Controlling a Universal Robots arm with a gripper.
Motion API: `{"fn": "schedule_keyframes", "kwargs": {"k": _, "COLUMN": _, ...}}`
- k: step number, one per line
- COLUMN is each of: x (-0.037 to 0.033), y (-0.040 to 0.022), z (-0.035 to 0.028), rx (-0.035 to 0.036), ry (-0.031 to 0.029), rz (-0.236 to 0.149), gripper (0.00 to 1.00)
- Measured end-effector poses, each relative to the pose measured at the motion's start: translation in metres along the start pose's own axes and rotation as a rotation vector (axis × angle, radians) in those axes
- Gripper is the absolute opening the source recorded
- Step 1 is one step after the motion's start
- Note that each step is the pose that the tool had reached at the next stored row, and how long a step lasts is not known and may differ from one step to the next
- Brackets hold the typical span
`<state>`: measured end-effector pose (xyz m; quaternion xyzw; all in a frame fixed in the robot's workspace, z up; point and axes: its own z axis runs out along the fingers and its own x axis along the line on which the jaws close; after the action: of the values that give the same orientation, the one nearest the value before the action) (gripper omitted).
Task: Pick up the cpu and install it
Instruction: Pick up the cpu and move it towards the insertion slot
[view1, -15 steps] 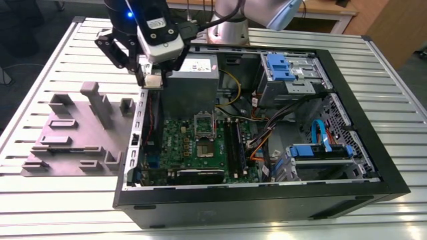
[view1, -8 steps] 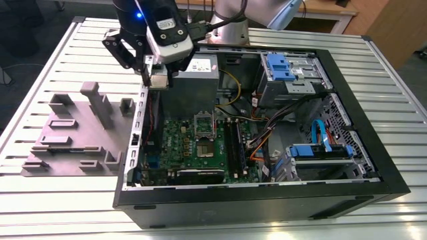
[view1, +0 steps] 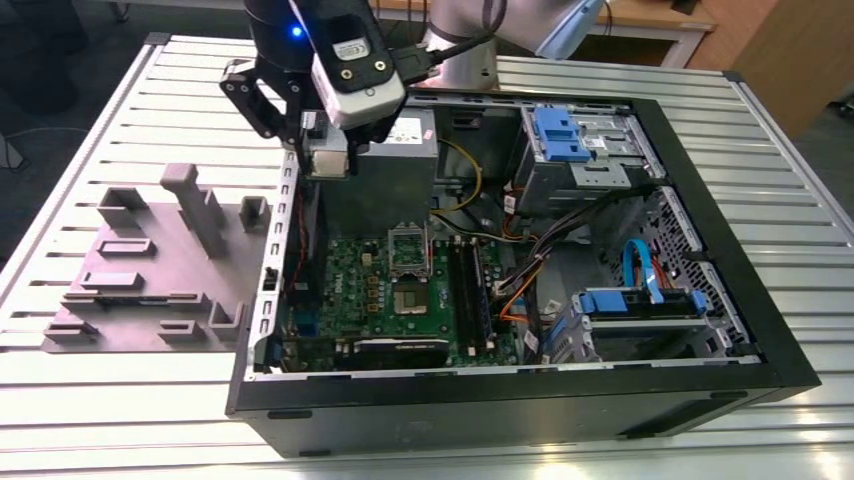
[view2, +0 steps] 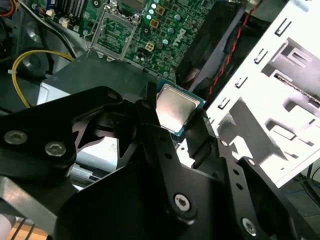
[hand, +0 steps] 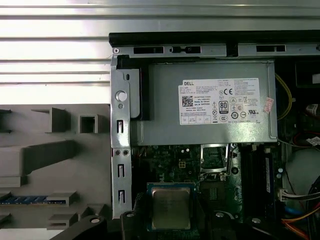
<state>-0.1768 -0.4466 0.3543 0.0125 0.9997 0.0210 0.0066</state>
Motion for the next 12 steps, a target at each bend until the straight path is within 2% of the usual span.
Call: {"fn": "schedule_keyframes", "kwargs": {"k": 12, "x": -0.0022, "y": 0.0001, "z": 0.0, "rx": 0.0, "ry": 0.0, "rz": 0.0, "gripper": 0.47}}
